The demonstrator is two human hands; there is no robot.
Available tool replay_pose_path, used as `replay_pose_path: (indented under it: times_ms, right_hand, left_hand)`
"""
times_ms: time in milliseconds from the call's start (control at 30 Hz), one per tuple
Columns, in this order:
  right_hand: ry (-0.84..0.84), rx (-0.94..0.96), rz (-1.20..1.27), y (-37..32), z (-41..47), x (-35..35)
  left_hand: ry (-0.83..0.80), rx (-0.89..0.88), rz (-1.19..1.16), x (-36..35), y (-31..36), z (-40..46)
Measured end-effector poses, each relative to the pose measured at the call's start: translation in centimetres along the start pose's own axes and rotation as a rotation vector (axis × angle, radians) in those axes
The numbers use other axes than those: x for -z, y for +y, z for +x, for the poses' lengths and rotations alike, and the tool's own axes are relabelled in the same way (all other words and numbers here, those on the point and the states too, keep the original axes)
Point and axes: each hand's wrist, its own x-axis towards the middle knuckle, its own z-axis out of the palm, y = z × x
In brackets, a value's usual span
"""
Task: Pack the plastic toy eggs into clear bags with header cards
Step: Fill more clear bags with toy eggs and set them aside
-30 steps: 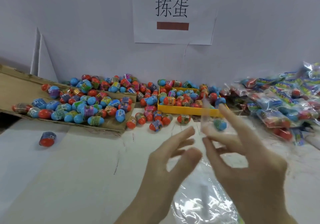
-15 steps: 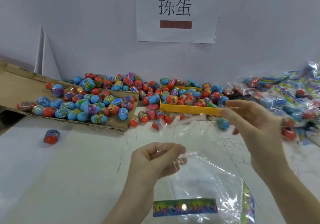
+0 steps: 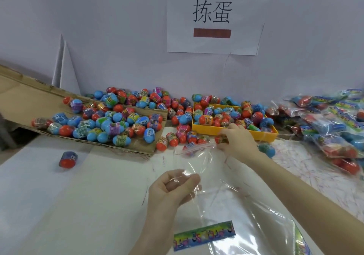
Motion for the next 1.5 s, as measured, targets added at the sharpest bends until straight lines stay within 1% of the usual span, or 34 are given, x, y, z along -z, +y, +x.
replay_pose_path:
  times_ms: [33,67,133,167,233,267,300,367,433,500,567,733,900,1100,1167,1233,1300,1333,1400,1500]
  right_hand:
    - [0.032,0.006,0.054,-0.1,-0.2,0.3]
    - [0.076,-0.011,0.187,-0.3,-0.5,1.0]
    - [0.161,-0.067,0.564,-1.1,-1.6,3.1]
    - [0.191,-0.063,0.737,-1.7,-2.3,4.3]
    - [0.197,0.02,0.984,-3.1,-4.5,6.8]
    - [0.169,0.094,1.057,-3.8,-5.7,7.9]
    - [0.133,0.172,1.076,-4.4,-6.9,8.8]
    - [0.08,0.305,0.976,-5.1,-8.7,9.4]
    - [0.083,0.374,0.817,-5.4,-9.4,9.3]
    - [0.123,0.403,0.681,-5.4,-9.6,9.1]
    - [0.14,0.438,0.611,-5.5,-9.8,9.1]
    - [0.074,0.491,0.487,-5.8,-10.4,9.1]
    - [0.008,0.495,0.534,-5.8,-10.6,9.0]
    - [-0.007,0.426,0.719,-6.1,-11.0,9.8]
    - [0.059,0.383,0.697,-6.2,-11.0,9.8]
    - [0.206,0.319,0.668,-6.1,-11.0,9.8]
    - [0.331,0.286,0.552,-6.0,-10.9,9.7]
    - [0.356,0.278,0.475,-5.9,-10.9,9.7]
    - [0.319,0.272,0.41,-5.7,-11.1,9.6]
    - [0.222,0.292,0.469,-5.6,-11.3,9.8]
  left_hand:
    - [0.011,-0.008,0.012,0.0,-0.1,0.0]
    - [0.019,-0.017,0.027,0.0,-0.2,0.0]
    - [0.028,-0.04,0.058,-0.1,-0.4,0.0]
    - [0.03,-0.058,0.074,-0.1,-0.5,0.0]
    - [0.04,-0.093,0.106,-0.2,-0.6,-0.1]
    - [0.046,-0.107,0.115,-0.2,-0.7,-0.1]
    - [0.048,-0.118,0.122,-0.2,-0.7,-0.1]
    - [0.045,-0.142,0.129,-0.4,-0.6,-0.2]
    - [0.03,-0.172,0.148,-0.5,-0.6,-0.3]
    - [0.017,-0.194,0.18,-0.6,-0.7,-0.4]
    - [0.011,-0.206,0.192,-0.7,-0.7,-0.4]
    - [0.019,-0.222,0.191,-0.9,-0.7,-0.5]
    - [-0.001,-0.256,0.196,-1.0,-0.4,-0.8]
    - [-0.006,-0.239,0.207,-1.0,-0.4,-1.0]
    - [-0.013,-0.236,0.191,-1.0,-0.4,-1.0]
    - [-0.016,-0.239,0.19,-1.0,-0.4,-1.1]
    - [-0.017,-0.243,0.193,-1.0,-0.3,-1.1]
    - [-0.017,-0.246,0.191,-1.0,-0.3,-1.1]
    - [-0.022,-0.248,0.177,-1.0,-0.3,-1.2]
    - [-0.043,-0.256,0.183,-1.1,-0.3,-1.3]
